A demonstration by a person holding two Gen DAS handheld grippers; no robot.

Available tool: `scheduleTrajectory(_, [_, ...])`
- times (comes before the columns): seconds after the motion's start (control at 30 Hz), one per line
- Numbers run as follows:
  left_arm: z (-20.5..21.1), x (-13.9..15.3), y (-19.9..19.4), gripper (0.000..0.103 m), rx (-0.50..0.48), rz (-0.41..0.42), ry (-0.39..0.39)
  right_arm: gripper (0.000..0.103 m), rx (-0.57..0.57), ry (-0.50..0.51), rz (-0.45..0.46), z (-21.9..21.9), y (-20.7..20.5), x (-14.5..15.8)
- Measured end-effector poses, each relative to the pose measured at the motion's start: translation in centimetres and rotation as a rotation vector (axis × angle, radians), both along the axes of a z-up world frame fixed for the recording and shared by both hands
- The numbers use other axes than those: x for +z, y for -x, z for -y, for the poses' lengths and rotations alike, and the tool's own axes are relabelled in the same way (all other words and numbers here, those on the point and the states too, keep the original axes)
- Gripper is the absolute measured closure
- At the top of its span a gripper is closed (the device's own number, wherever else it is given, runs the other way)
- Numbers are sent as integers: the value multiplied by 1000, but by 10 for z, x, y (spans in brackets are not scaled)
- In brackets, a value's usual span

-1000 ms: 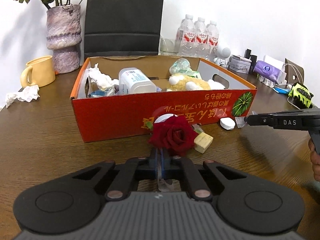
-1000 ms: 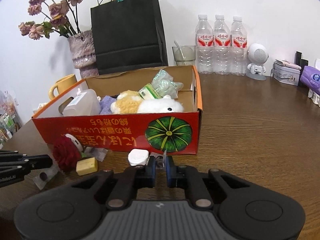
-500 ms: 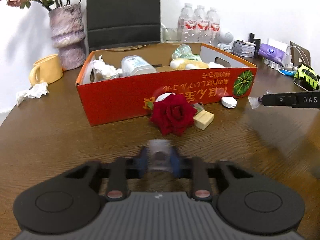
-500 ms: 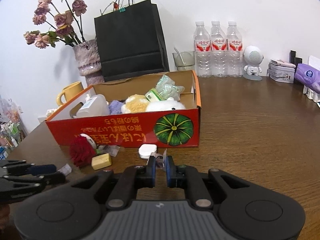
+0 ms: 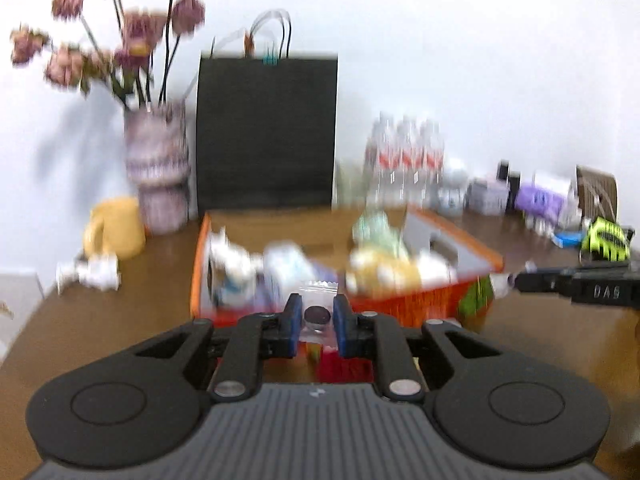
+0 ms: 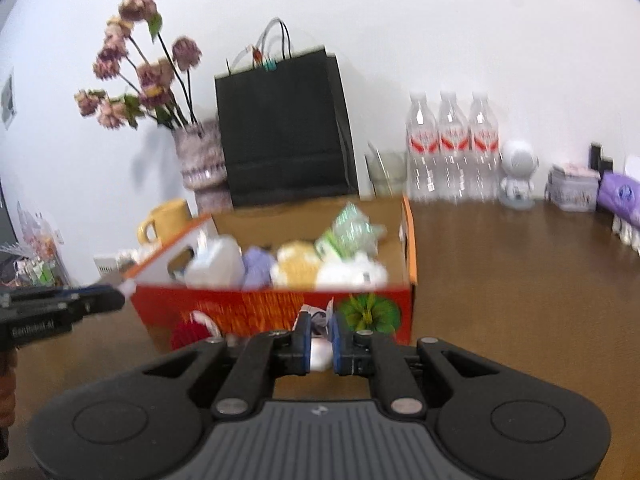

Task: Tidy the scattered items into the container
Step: 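Lift both held packets into the box and open both tools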

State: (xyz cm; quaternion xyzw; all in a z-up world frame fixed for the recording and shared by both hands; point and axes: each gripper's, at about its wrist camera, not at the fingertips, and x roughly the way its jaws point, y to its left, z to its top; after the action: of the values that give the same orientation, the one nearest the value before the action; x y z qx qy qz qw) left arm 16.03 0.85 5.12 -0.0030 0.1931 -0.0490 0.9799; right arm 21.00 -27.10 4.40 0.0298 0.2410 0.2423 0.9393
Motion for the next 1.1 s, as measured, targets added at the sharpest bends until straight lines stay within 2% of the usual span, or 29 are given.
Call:
scheduleTrajectory(0.17, [-4,23,-42,85,-1,65,32,94,-1,-6,68,-13,-32,25])
scheduleTrajectory(0.33, [-12,22,-96,85,20,57,90,94,-14,-11,83,-32,-80,35])
scheduleTrajectory(0.53, [-28,-5,-155,85,61,-23,165,94,-33,1,43,-58,-143,21])
scheduleTrajectory(0.77, [-33,-23,-188,85,59,-86,137,94,-19,65,-20,-79,-190,-5])
scheduleTrajectory(0.8, [-33,-24,-190,82,59,-89,134,93,-16,72,-27,-80,-192,-8])
scheduleTrajectory(0.83, [-33,-25,-191,68,64,-92,133,91,-10,78,-37,-80,-193,-10])
scheduleTrajectory(0.87, [-33,-26,-191,56,67,-94,136,87,-5,81,-47,-80,-192,-11])
scheduleTrajectory(0.9, [-33,-27,-190,33,75,-94,140,78,-9,82,-53,-80,-191,-12])
scheduleTrajectory(0.93, [-32,-27,-188,21,81,-87,134,47,-10,78,-61,-79,-191,-12])
scheduleTrajectory(0.97, [-29,-26,-186,17,80,-79,116,16,-7,71,-65,-77,-188,-11])
scheduleTrajectory(1.0, [-27,-24,-183,4,78,-74,95,7,-1,65,-62,-77,-186,-10])
scheduleTrajectory(1.03, [-24,-22,-181,0,81,-66,80,7,1,64,-50,-77,-183,-8])
scheduleTrajectory(1.1, [-19,-18,-177,0,83,-59,60,6,-3,93,-28,-80,-177,-4])
